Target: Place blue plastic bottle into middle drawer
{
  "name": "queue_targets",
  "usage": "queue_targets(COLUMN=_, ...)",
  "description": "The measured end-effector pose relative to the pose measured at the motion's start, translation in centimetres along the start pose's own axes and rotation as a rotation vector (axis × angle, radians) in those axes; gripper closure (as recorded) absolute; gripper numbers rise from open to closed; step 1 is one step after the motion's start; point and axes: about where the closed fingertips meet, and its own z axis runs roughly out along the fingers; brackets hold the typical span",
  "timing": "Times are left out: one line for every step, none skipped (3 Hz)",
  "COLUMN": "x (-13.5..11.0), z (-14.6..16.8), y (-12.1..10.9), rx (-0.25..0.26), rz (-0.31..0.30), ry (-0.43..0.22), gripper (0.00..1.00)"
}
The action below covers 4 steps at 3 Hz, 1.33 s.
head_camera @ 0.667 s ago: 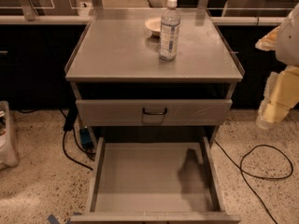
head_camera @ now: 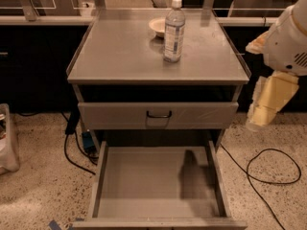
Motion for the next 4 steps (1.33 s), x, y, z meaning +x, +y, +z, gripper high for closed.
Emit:
queue_targets(x=-6.7, z=4.8, y=-1.3, rx=-0.007, rz=-0.093, ry=-0.112, gripper=0.00)
queue_targets(x=-11.6, z=7.2, y=-3.0, rx=0.031, rz=-0.117, ry=-0.215, gripper=0.00)
queue_targets(x=-15.8, z=10.1, y=-4.3, rx=0.099, rz=-0.140, ry=-0.243, gripper=0.00)
queue_targets(x=-16.6, z=12.7, y=-7.3, rx=0.198, rz=-0.101, ry=-0.192, gripper=0.00)
